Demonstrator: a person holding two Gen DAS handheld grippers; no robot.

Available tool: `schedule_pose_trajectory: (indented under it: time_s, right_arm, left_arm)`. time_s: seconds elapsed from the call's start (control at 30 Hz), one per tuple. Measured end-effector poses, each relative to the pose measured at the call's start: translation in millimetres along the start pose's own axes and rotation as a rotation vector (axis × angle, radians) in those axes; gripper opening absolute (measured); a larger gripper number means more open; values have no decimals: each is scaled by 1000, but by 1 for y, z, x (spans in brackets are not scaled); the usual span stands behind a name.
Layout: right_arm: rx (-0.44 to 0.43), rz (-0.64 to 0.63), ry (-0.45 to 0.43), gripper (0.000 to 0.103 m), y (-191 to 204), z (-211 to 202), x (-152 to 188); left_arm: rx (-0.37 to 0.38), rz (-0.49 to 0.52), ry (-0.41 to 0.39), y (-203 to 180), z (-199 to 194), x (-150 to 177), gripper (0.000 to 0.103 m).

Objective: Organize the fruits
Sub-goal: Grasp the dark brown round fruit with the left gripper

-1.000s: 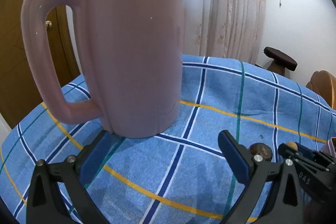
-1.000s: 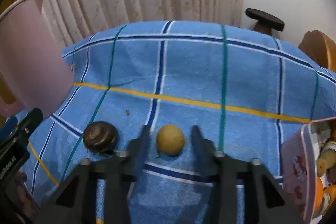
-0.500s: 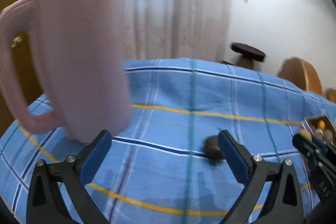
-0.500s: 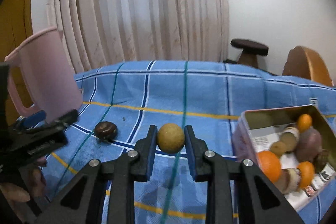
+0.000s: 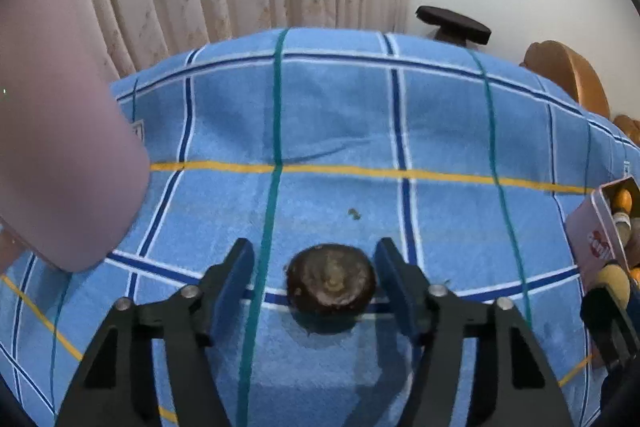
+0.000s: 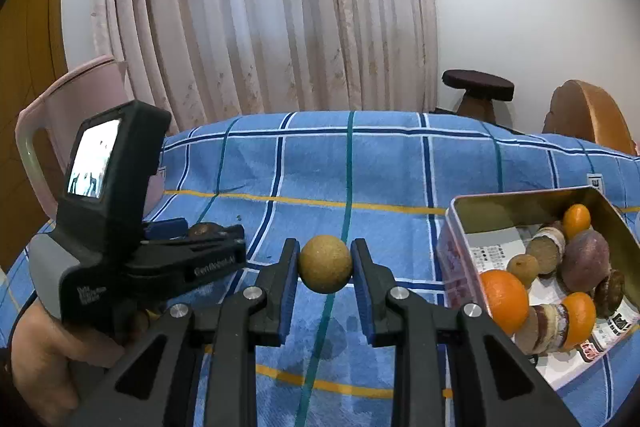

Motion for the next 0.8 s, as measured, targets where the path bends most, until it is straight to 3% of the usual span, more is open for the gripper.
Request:
schedule_pose_trajectory:
  time_s: [0.2, 0.3, 0.6, 0.8]
  right_arm:
    - [-2, -10, -2, 28, 4, 2, 1]
    - [-3, -15, -21, 28, 5, -1, 1]
    - [5, -49, -87, 28, 14, -14, 1]
    - [23, -80, -115, 28, 19, -21, 3]
  left_arm:
    - [33, 27, -16, -5, -5, 4, 41]
    - [11, 13, -49, -4, -12, 6, 41]
    - [-93, -57, -259, 10, -61, 24, 41]
    - [-102, -62, -291, 12, -74, 35, 41]
Point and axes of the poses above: each gripper's, at about its wrist camera, not at the fingertips, and z roughly the way its jaws point, y to its left, x to its underside, the point moved 1 cm from there along z, roughly the way its jaws point, and after that the axes turned 1 degree about z, right-handed, at the moved point
